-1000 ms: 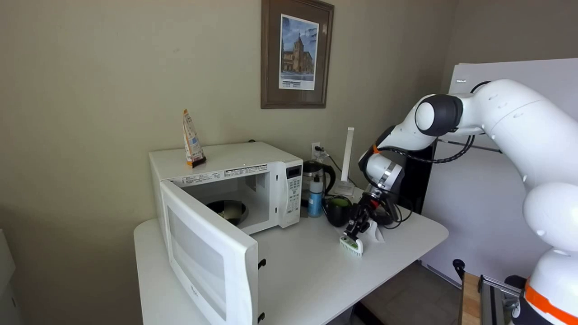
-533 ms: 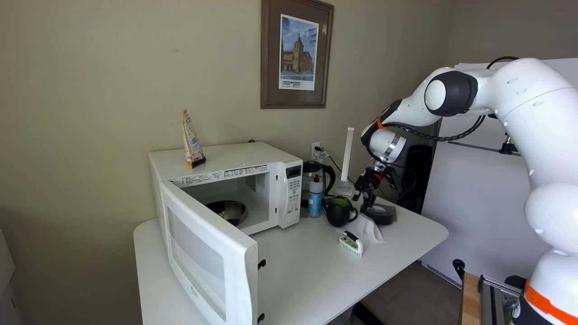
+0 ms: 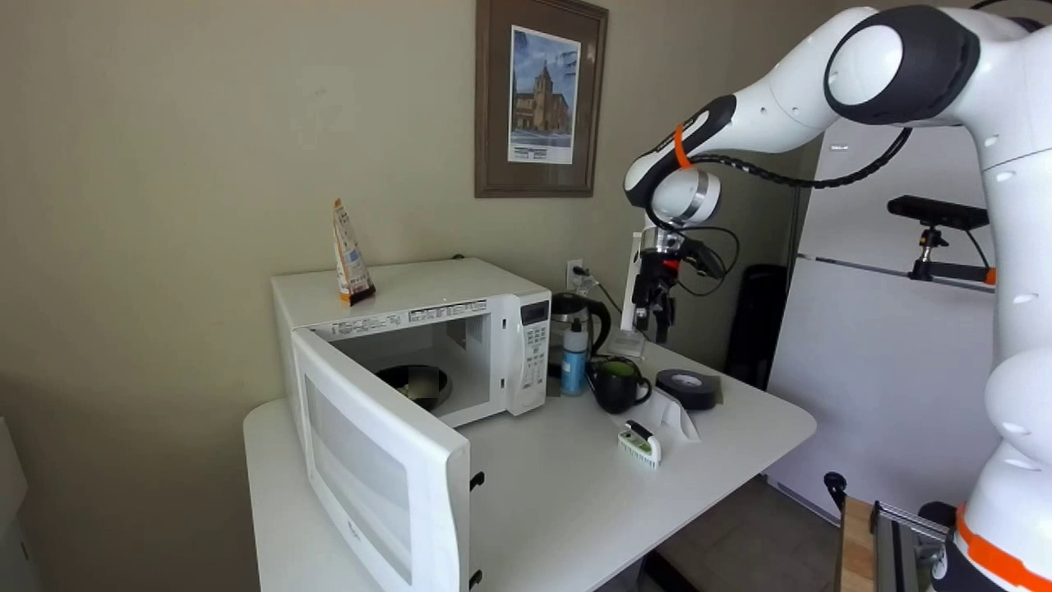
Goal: Put the small brush on the table
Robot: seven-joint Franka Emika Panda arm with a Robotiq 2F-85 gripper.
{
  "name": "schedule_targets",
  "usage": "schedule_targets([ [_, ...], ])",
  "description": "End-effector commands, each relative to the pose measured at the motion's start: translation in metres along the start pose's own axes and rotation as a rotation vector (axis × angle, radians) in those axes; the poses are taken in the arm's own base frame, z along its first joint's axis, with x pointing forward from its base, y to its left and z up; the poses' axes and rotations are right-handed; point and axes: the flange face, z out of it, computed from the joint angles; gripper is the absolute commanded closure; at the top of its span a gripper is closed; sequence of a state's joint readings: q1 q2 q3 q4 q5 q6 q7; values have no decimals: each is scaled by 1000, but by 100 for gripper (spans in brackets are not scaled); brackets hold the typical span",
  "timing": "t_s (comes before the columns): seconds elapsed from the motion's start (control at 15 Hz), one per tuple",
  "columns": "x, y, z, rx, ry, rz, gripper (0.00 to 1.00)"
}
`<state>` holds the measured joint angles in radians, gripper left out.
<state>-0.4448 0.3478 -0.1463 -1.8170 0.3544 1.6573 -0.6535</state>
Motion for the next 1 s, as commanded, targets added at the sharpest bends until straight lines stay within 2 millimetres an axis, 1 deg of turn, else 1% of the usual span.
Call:
schedule_targets([
  [0.0,-29,-76,-3,-147,107,46,0],
  [0.2,-44,-135,-9,-216,265,36,0],
  [0.4,-69,-193,-7,-275,433,-18,0],
  [0.53,-88,-230,0,-351,513,-92,0],
  [0.67,-110,-263,13,-420,566,-189,0],
  [0.73,-77,-243,-4,-367,517,-136,0],
  [0.8,-88,-258,3,-388,537,-166,0],
  [0.87,-97,-266,7,-398,549,-185,0],
  [0.93,-103,-269,9,-401,553,-193,0],
])
